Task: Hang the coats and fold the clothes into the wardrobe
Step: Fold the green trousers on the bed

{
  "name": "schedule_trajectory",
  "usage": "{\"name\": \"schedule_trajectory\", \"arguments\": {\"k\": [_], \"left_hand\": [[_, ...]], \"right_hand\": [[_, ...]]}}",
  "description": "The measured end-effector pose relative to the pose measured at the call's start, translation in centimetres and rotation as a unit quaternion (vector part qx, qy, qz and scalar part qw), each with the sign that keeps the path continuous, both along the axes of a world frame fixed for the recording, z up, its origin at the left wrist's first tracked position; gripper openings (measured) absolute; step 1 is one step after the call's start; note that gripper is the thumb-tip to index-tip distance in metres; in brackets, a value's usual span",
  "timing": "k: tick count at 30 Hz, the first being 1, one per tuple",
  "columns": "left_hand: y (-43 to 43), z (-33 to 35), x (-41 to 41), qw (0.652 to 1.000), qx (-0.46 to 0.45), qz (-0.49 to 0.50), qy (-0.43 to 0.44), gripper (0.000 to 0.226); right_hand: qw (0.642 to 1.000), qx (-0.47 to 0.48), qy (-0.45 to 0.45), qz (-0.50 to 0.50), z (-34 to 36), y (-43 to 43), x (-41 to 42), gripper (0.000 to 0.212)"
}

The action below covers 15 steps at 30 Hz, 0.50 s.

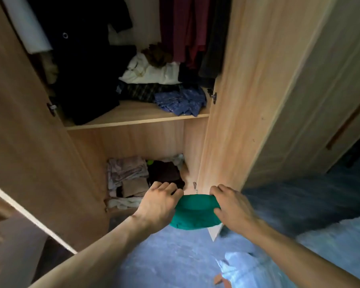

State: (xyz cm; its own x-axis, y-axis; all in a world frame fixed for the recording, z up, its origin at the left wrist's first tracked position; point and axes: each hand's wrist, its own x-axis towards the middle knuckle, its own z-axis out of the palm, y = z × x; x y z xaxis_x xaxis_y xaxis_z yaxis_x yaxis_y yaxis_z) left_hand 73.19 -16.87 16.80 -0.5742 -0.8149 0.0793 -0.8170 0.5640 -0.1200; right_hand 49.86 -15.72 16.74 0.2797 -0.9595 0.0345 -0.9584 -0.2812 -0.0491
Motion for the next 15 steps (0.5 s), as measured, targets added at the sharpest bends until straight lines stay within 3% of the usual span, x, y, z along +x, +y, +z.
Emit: {"name": "schedule_trajectory", "arguments": {"k": [15], "left_hand": [[-10.8, -3.8, 12.4, 0.997, -0.015, 0.078, 0.018, 0.038]], "right_hand": [[0.995, 0.042, -0.015, 0.095, -3.4, -15.2, 12.3, 0.034]]}}
